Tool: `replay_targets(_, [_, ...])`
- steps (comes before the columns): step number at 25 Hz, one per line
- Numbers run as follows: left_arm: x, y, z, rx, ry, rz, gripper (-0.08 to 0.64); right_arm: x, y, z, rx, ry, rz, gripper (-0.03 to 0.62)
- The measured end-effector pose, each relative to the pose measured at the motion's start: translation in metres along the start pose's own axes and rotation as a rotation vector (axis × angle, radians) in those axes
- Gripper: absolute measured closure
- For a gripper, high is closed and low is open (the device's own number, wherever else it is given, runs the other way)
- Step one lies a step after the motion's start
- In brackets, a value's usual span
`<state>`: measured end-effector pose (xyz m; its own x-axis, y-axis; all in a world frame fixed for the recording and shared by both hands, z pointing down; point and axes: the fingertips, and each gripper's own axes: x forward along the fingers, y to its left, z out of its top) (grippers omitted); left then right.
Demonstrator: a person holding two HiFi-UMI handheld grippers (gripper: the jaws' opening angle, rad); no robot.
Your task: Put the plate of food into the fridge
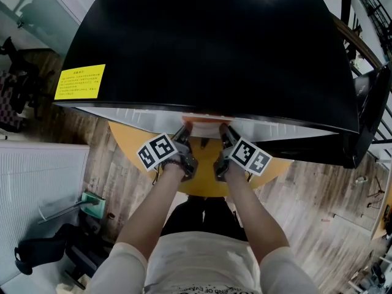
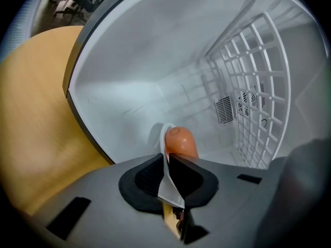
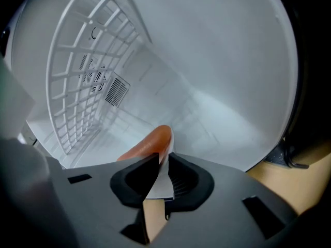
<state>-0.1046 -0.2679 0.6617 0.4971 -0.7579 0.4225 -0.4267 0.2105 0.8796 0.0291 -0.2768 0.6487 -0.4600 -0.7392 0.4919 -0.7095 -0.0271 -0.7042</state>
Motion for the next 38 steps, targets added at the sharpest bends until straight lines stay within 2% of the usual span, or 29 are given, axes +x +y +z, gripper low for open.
replay_targets(20, [0.016,0.008,0.007,0.008,-0.002,0.044,0.512,0.016,-0.007,0.004,-0.018,0.013,-0.031,0.515])
replay_targets(34, [0.017,0.006,0.007,0.128,0.017,0.133,0.494,0.018,-0.009,0.005,-0.179,0.04,-0.102,0.483])
replay_targets(38, [0.017,0.005,0.006,0.175,0.022,0.153,0.488,0.017,-0.011,0.007,-0.256,0.047,-0.136,0.468])
